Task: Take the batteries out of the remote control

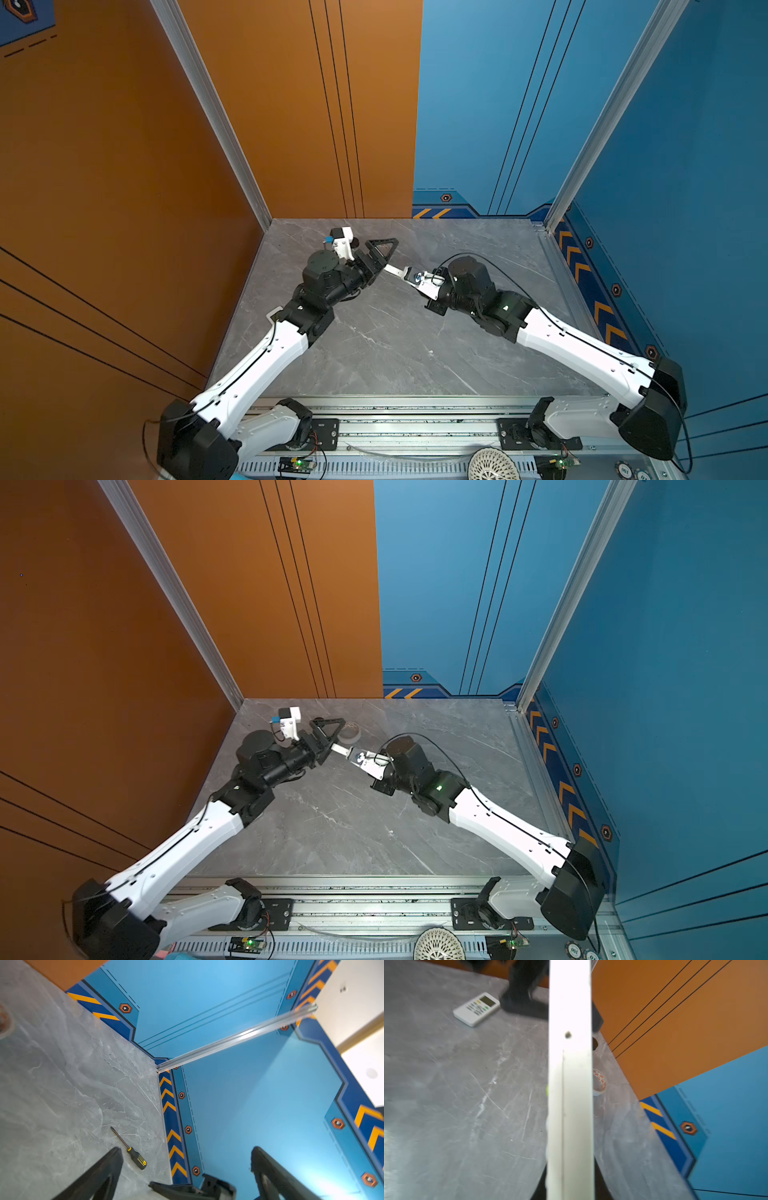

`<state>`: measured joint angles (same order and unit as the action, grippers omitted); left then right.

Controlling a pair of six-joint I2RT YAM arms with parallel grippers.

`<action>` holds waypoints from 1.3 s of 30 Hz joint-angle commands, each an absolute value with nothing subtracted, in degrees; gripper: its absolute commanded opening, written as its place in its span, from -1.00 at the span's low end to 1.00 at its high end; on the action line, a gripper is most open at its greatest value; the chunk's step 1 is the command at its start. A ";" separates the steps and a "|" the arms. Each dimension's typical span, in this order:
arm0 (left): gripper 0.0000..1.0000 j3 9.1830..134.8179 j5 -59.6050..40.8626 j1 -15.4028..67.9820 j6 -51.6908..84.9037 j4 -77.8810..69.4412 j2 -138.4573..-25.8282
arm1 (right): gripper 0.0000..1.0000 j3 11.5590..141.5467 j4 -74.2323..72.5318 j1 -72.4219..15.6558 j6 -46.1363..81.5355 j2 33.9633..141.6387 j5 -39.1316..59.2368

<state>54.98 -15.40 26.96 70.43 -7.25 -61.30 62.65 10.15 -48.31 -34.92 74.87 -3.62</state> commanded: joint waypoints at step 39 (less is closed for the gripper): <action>-1.00 32.97 9.25 21.96 72.63 -0.39 -45.82 | 1.00 44.52 -3.53 -54.70 18.84 61.11 -3.66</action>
<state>36.97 5.63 22.87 85.27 4.91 -48.18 50.68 2.04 -56.36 -8.60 63.55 -11.09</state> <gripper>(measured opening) 0.174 0.984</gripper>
